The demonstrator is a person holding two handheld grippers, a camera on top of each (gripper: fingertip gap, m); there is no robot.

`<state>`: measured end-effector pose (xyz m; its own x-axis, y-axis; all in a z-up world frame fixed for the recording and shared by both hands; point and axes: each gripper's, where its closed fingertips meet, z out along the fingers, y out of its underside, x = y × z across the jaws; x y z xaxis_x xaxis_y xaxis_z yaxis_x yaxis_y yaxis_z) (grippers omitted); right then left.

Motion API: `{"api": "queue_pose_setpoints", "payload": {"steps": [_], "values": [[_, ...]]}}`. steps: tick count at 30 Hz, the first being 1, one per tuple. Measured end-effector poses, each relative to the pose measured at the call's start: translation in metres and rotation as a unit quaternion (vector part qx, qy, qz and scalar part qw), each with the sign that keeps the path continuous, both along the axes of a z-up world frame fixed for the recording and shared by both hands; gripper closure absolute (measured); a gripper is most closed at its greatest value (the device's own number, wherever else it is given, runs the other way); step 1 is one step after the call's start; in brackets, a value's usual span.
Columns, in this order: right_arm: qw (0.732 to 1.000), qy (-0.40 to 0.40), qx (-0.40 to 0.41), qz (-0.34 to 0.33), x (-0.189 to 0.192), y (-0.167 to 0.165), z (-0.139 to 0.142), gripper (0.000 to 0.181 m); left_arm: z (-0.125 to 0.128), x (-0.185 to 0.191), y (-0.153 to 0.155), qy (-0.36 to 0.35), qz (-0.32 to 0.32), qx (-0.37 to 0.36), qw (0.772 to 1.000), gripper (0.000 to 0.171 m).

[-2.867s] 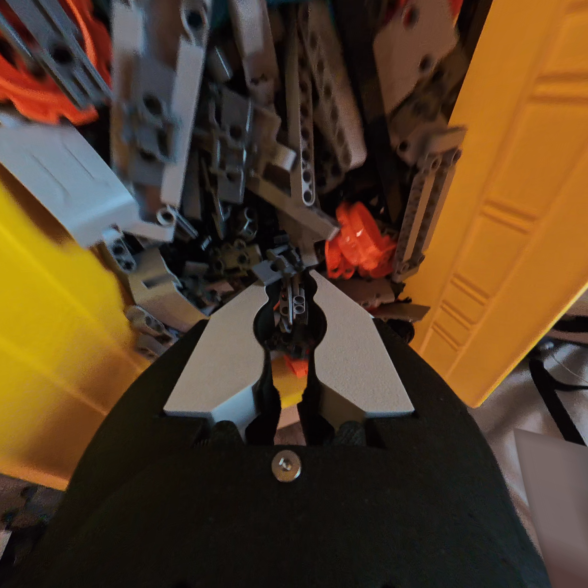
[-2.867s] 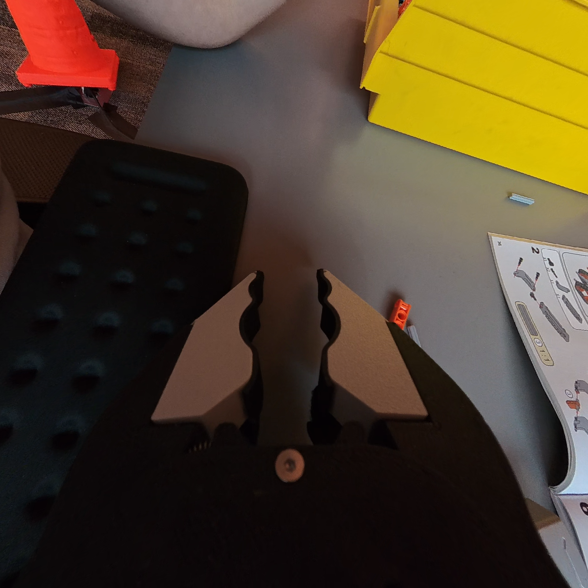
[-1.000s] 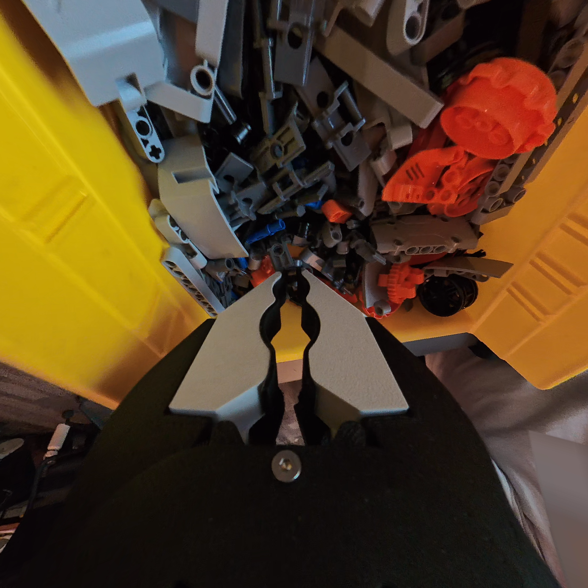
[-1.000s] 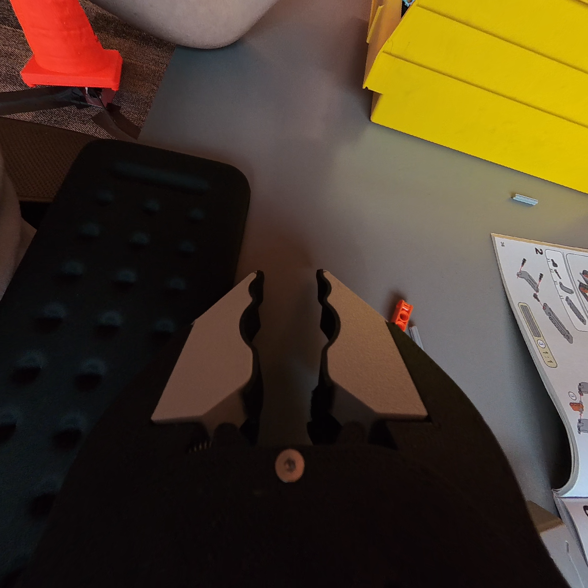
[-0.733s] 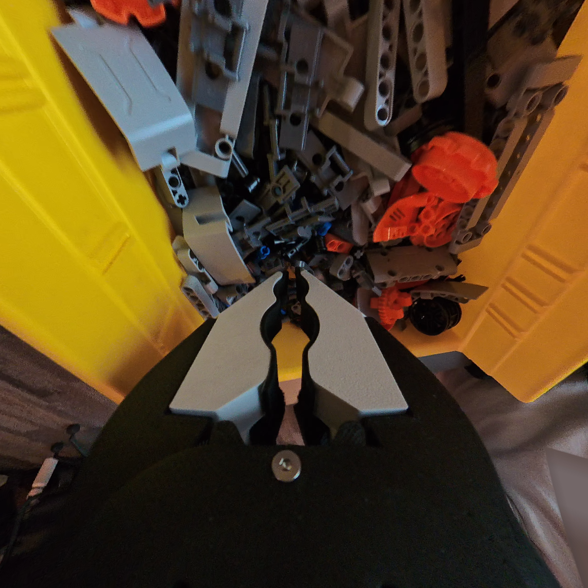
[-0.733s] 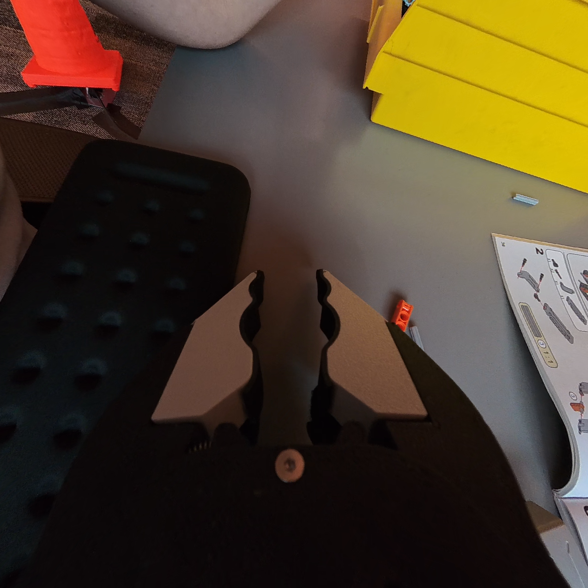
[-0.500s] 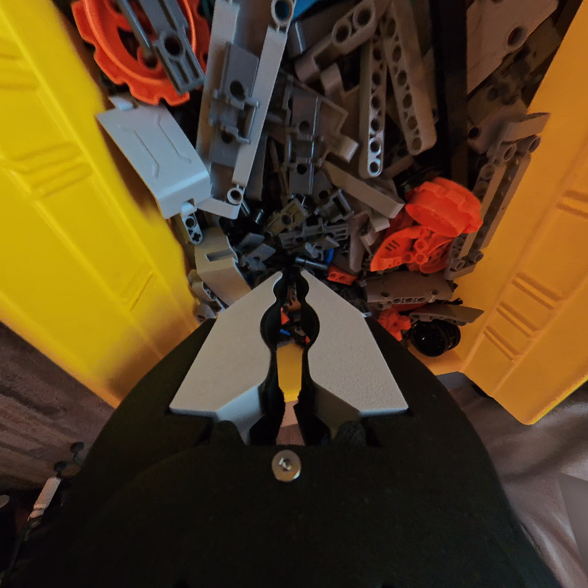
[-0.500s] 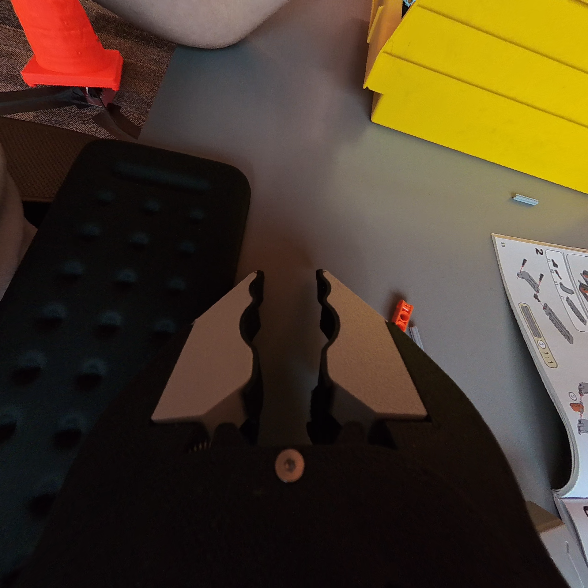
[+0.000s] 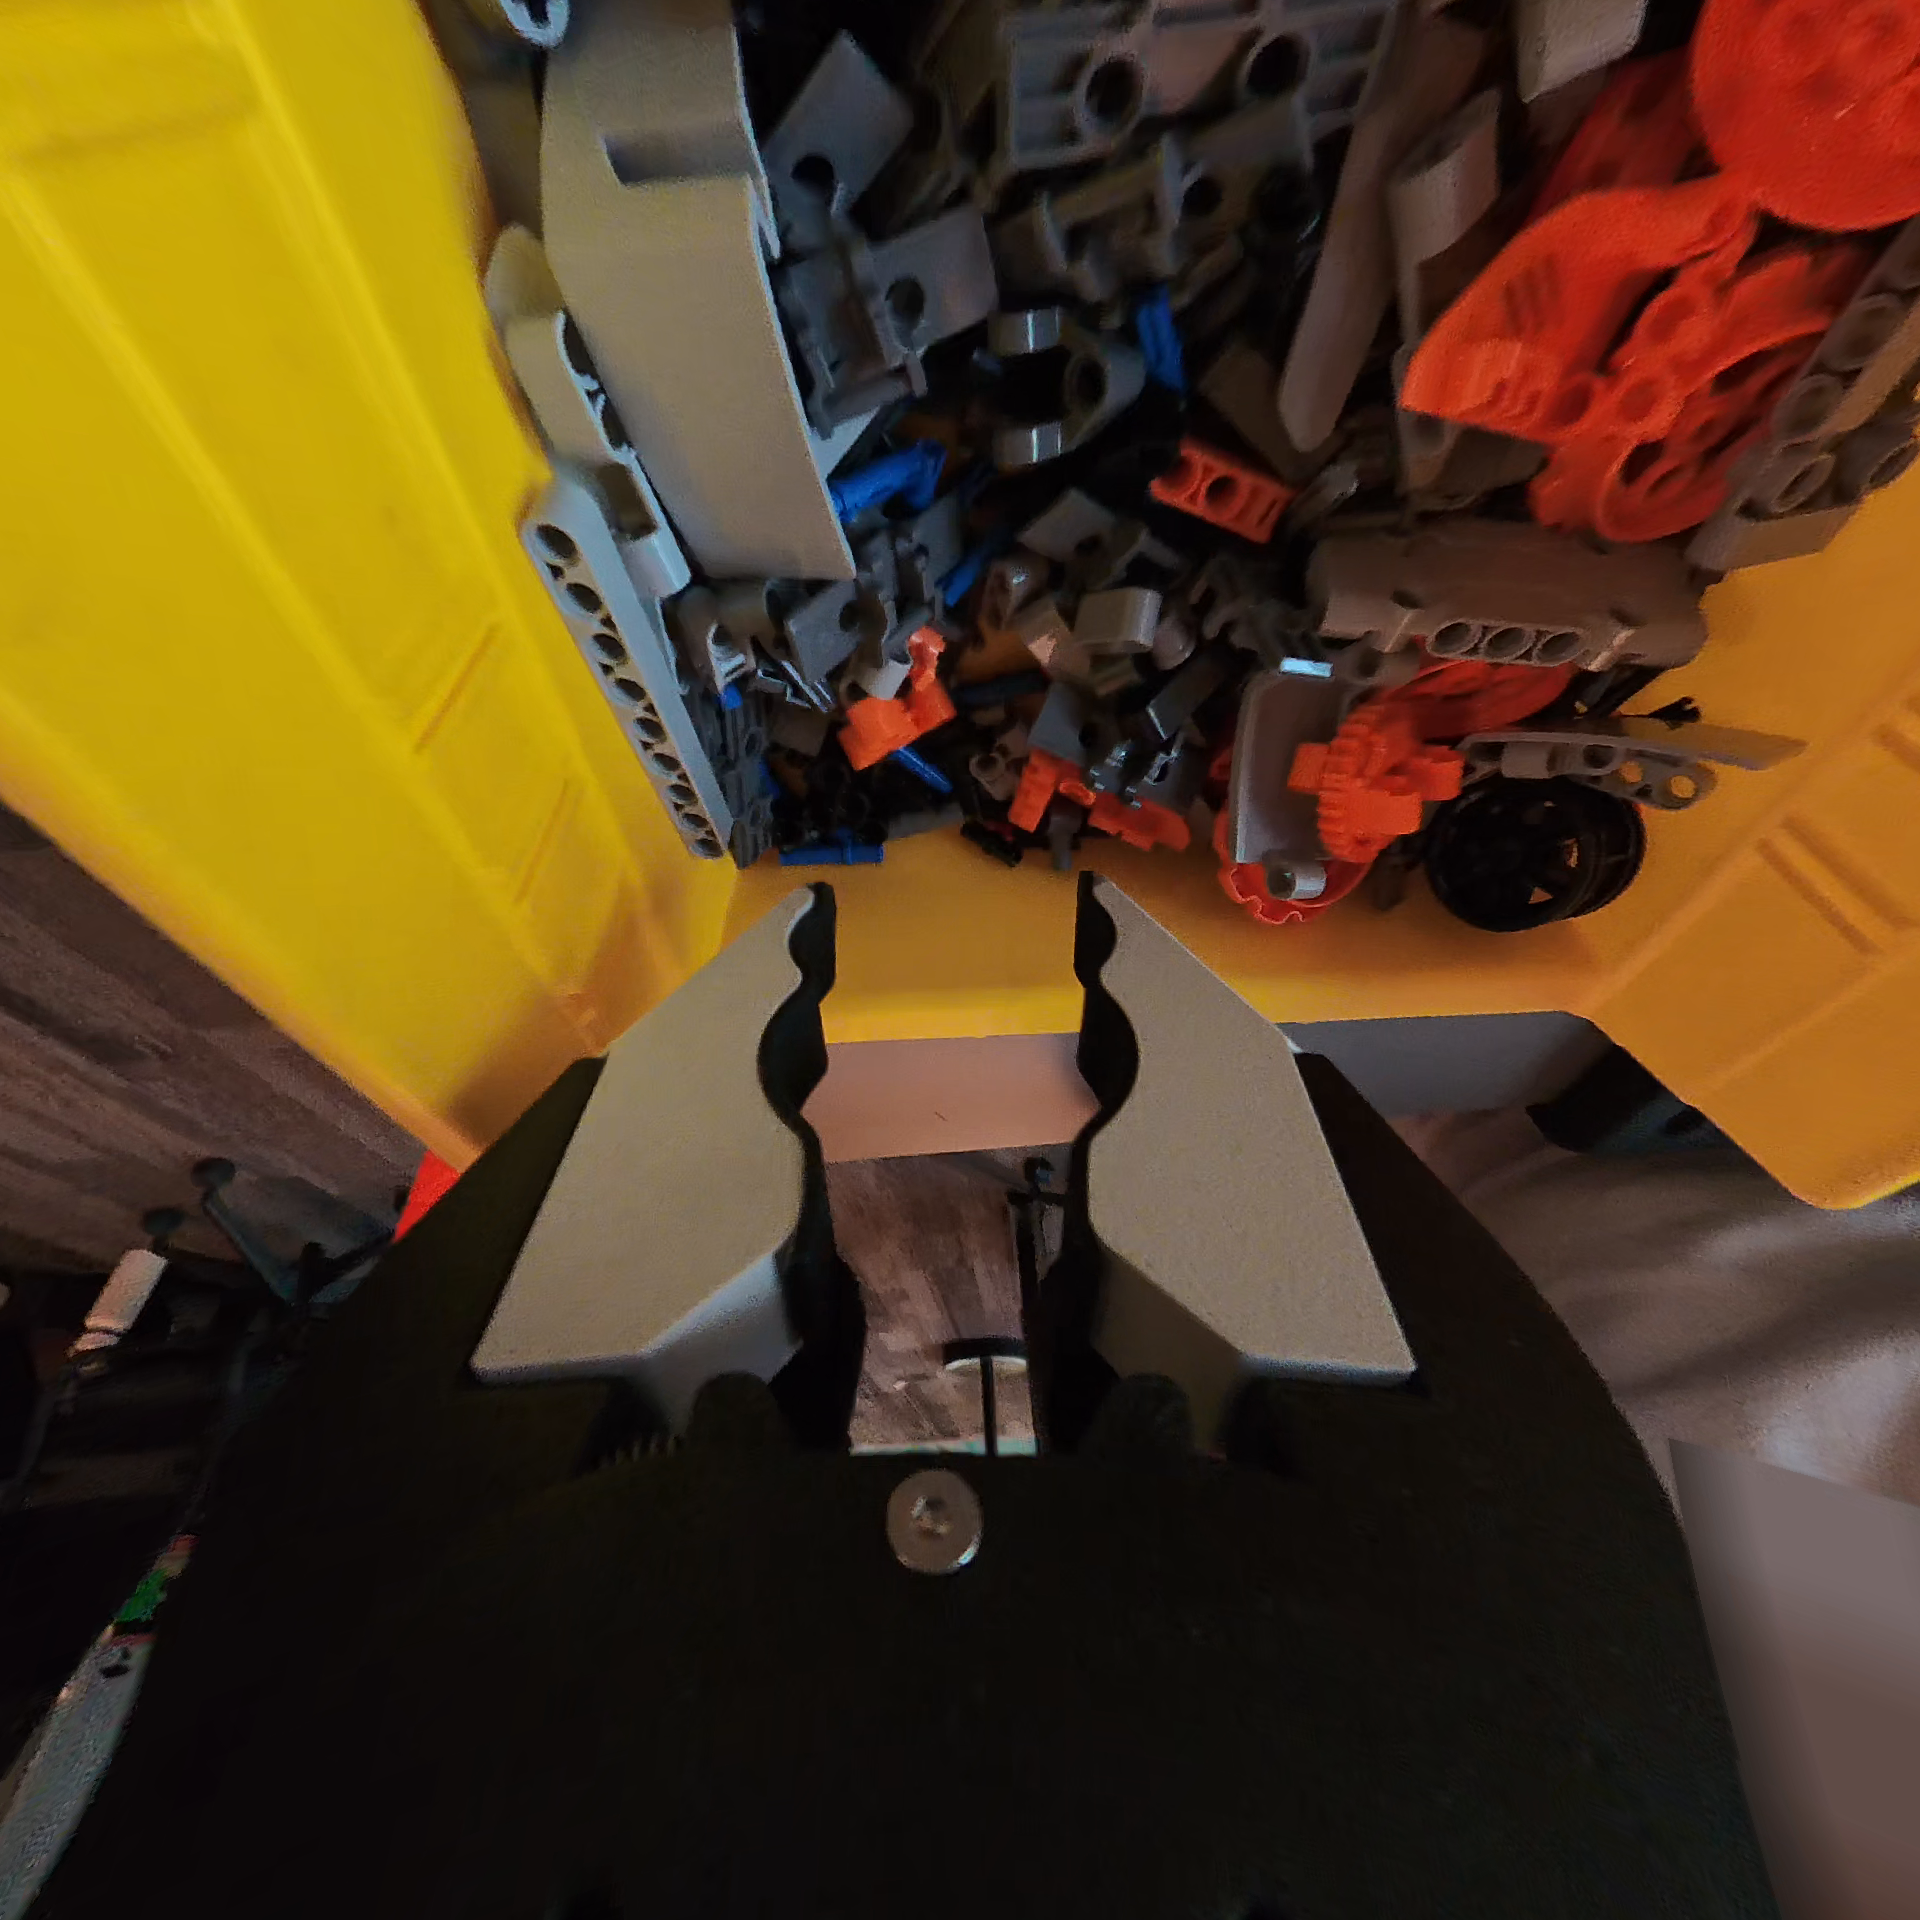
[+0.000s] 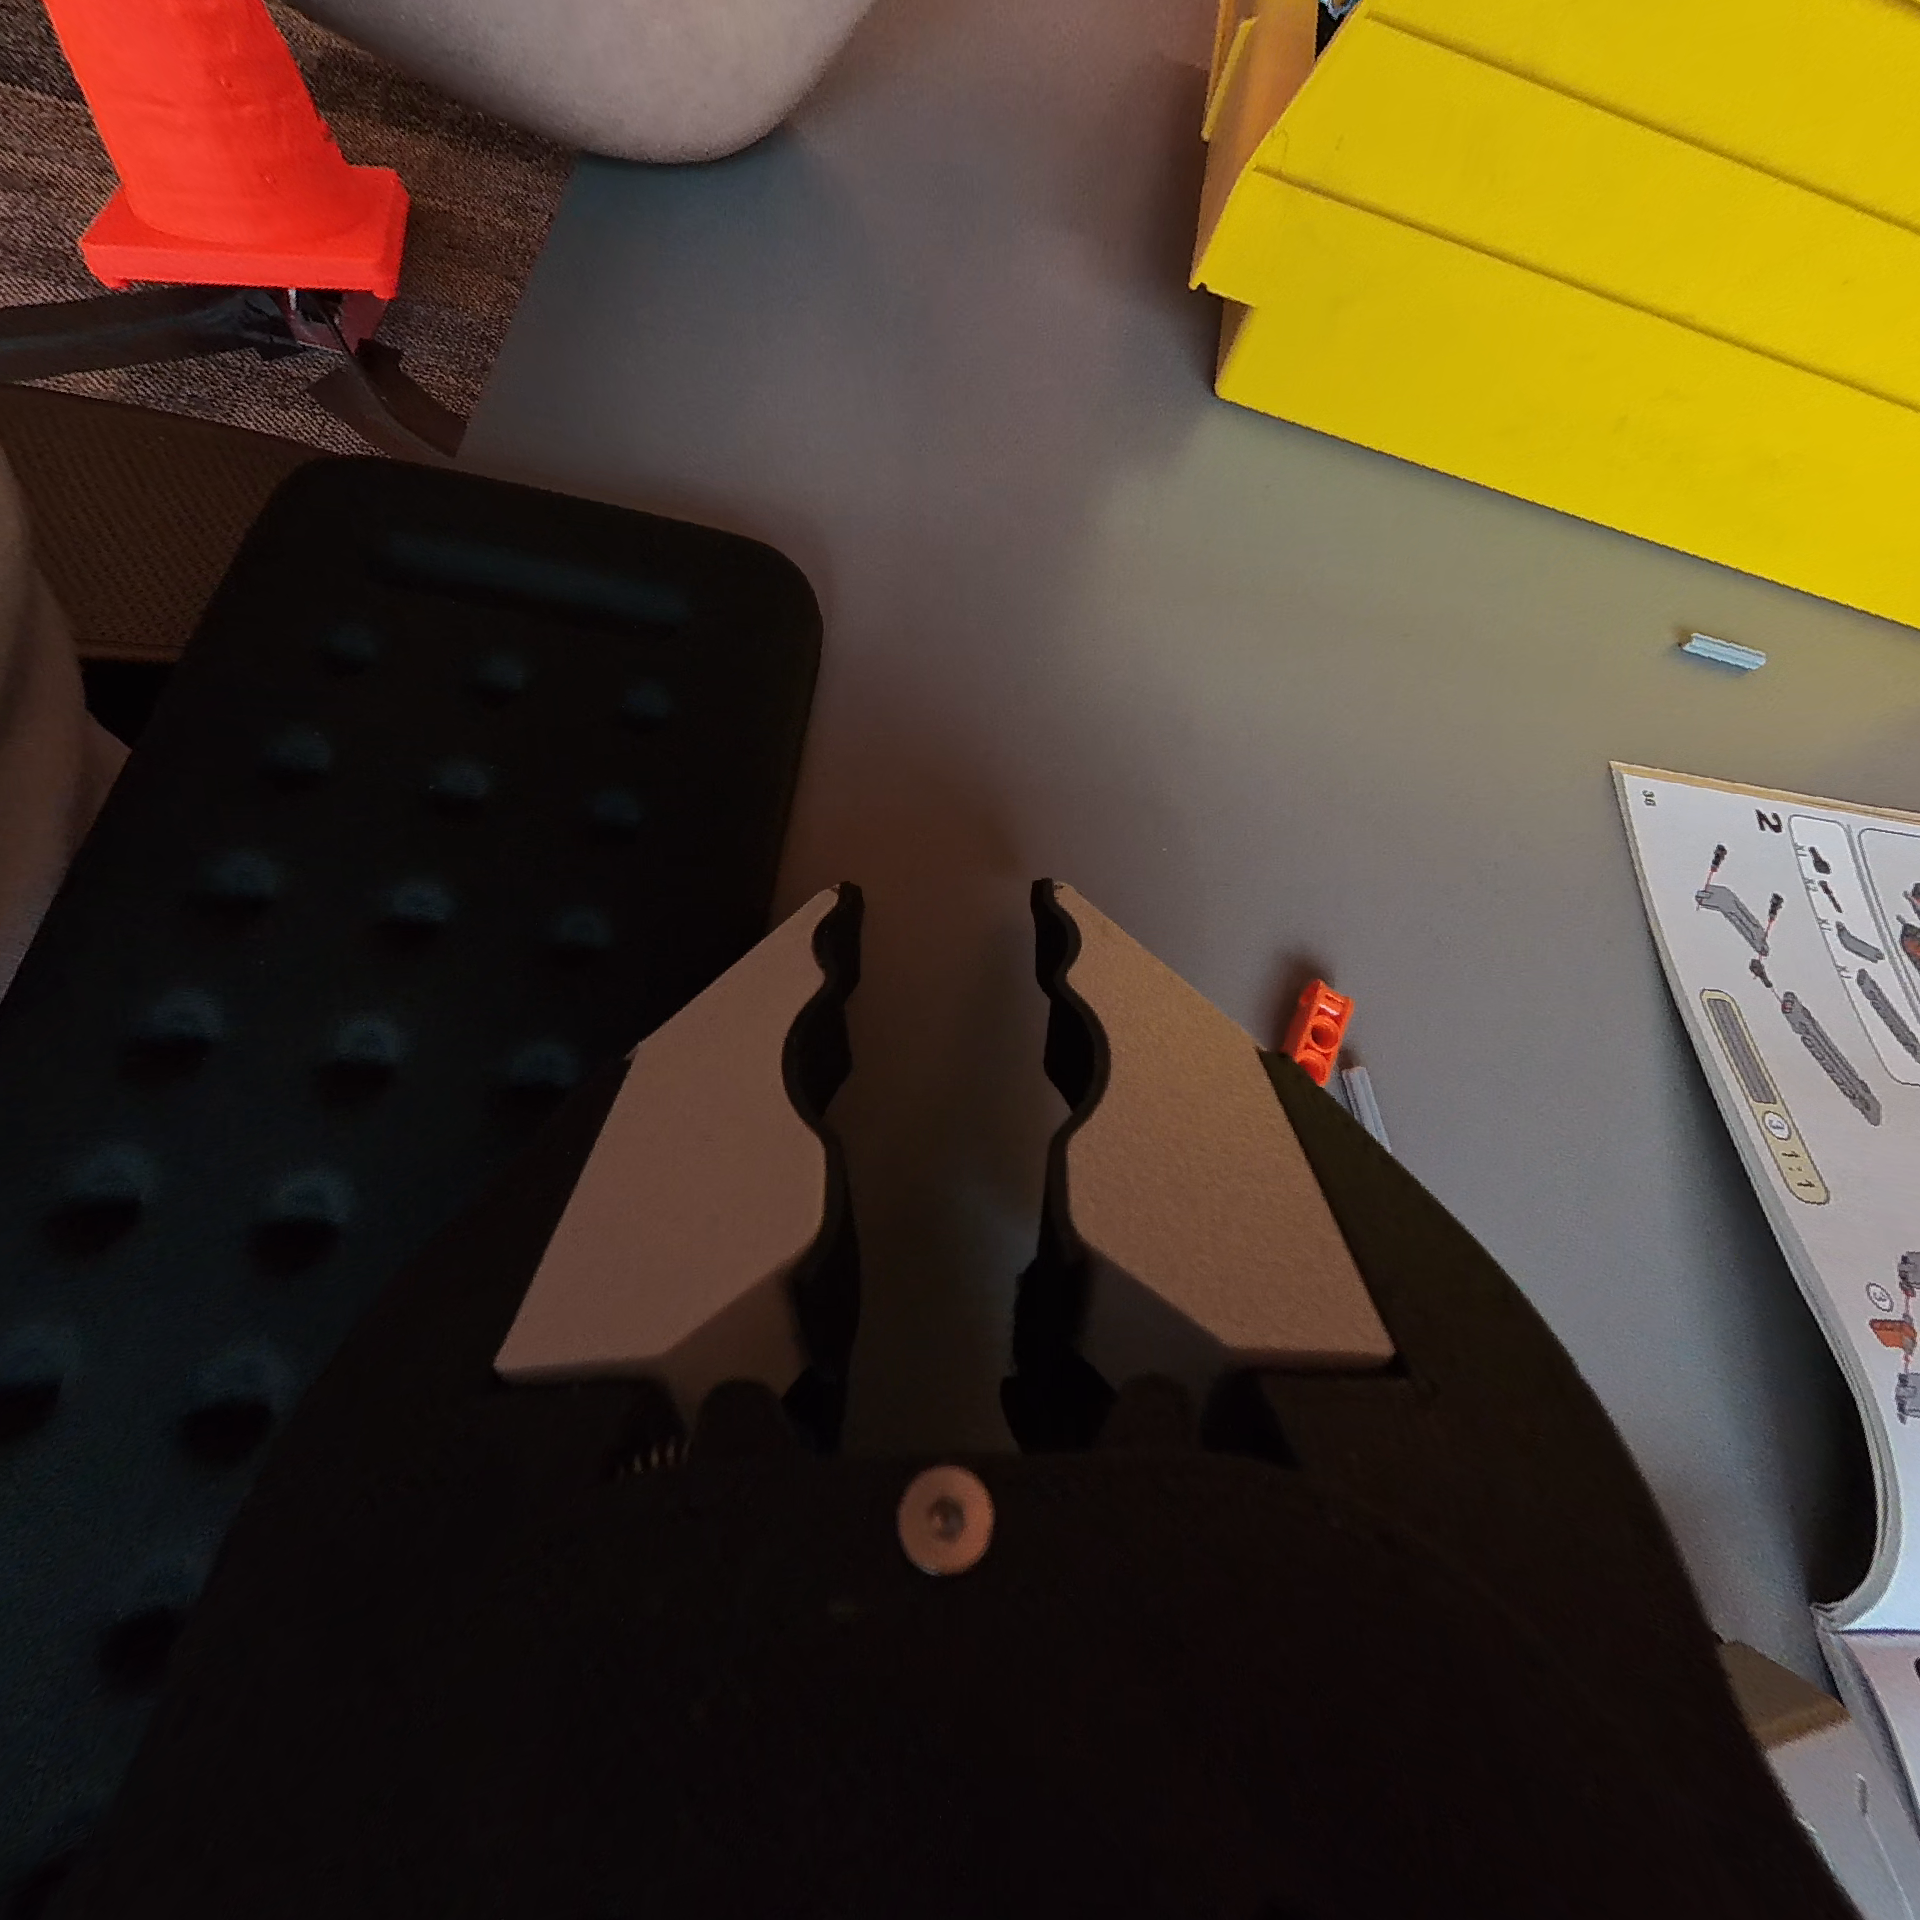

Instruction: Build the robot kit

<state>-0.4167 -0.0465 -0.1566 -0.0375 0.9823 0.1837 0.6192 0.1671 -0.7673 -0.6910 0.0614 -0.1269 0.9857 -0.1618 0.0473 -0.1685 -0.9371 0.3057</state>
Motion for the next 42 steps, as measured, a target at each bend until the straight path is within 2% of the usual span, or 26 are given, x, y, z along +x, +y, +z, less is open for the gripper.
{"api": "queue_pose_setpoints", "payload": {"steps": [6, 14, 18, 21, 26, 31, 42], "values": [[1.000, 0.000, 0.000, 0.001, 0.000, 0.000, 0.000, 0.148, -0.011, -0.005, -0.005, 0.015, 0.012, -0.039, 0.999, 0.133], [1.000, -0.004, -0.002, 0.004, 0.002, -0.001, 0.000, 0.148, -0.023, -0.009, -0.017, 0.036, 0.036, -0.101, 0.994, 0.131], [1.000, -0.003, -0.007, 0.007, 0.003, -0.002, 0.000, 0.148, -0.030, -0.014, -0.014, 0.057, 0.016, -0.129, 0.990, 0.149], [1.000, -0.003, -0.012, 0.007, 0.004, -0.002, -0.001, 0.148, -0.031, -0.014, -0.008, 0.051, 0.016, -0.114, 0.992, 0.156], [1.000, -0.003, -0.018, 0.009, 0.004, -0.003, -0.001, 0.148, -0.028, -0.011, 0.019, 0.045, -0.002, -0.051, 0.998, 0.166], [1.000, -0.003, -0.023, 0.009, 0.004, -0.003, -0.001, 0.148, -0.025, -0.008, 0.028, 0.044, -0.031, -0.027, 0.998, 0.166], [1.000, -0.003, -0.025, 0.010, 0.005, -0.003, -0.001, 0.148, -0.017, 0.003, 0.041, 0.009, -0.044, 0.022, 0.999, 0.166]]}}
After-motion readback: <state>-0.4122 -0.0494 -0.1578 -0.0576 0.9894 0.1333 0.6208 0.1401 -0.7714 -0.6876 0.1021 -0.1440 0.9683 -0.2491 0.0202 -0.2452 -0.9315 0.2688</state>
